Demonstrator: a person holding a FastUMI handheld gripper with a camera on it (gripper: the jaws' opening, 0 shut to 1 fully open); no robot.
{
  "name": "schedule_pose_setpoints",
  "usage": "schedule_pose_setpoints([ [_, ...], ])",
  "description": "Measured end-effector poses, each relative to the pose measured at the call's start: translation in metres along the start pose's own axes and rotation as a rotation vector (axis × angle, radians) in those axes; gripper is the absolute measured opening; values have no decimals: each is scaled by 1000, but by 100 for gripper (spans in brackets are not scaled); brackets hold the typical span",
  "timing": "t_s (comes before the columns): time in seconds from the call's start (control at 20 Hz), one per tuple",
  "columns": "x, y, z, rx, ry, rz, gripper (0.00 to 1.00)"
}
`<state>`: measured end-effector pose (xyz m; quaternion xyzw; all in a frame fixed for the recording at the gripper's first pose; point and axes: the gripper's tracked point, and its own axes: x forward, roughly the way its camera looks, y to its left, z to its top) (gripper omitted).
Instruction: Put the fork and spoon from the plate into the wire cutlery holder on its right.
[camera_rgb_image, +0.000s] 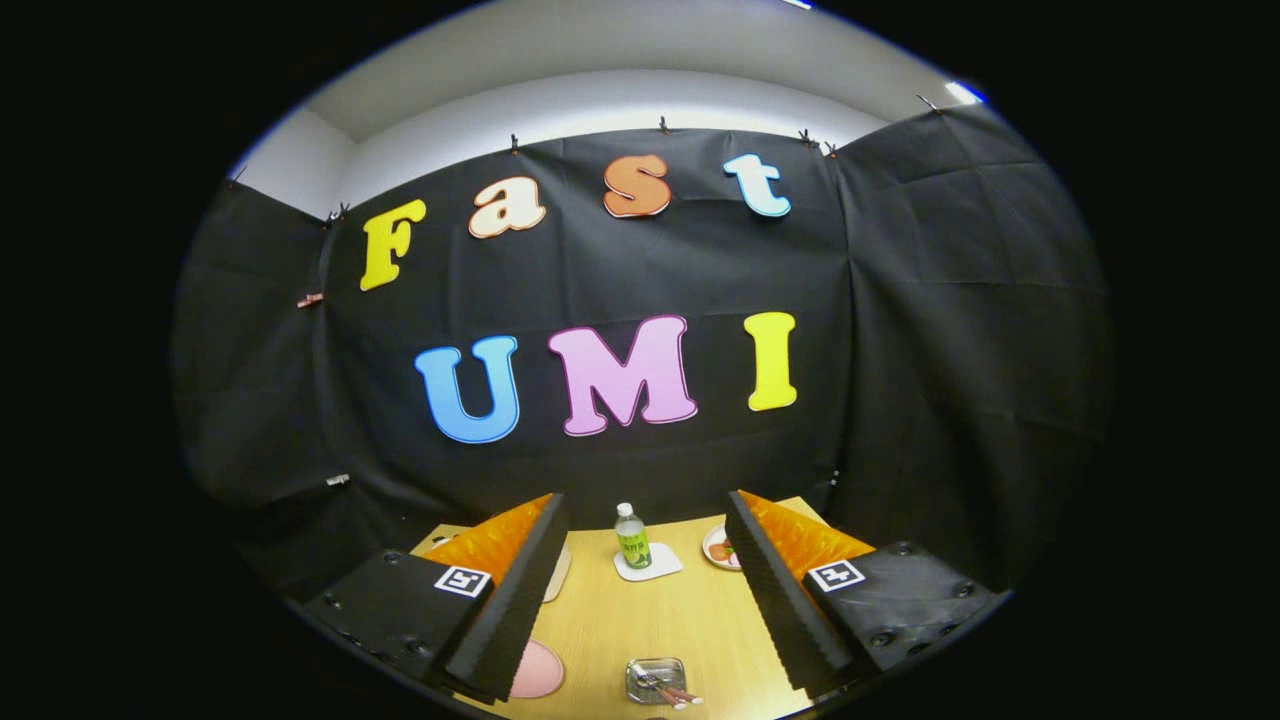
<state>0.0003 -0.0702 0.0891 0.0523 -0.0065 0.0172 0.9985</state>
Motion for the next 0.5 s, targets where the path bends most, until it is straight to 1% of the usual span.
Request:
schedule_pose_setpoints([
  [0.2, 3, 0, 4, -15, -7, 12, 99],
  [0.5, 9, 9, -5, -13, 15, 54, 99],
])
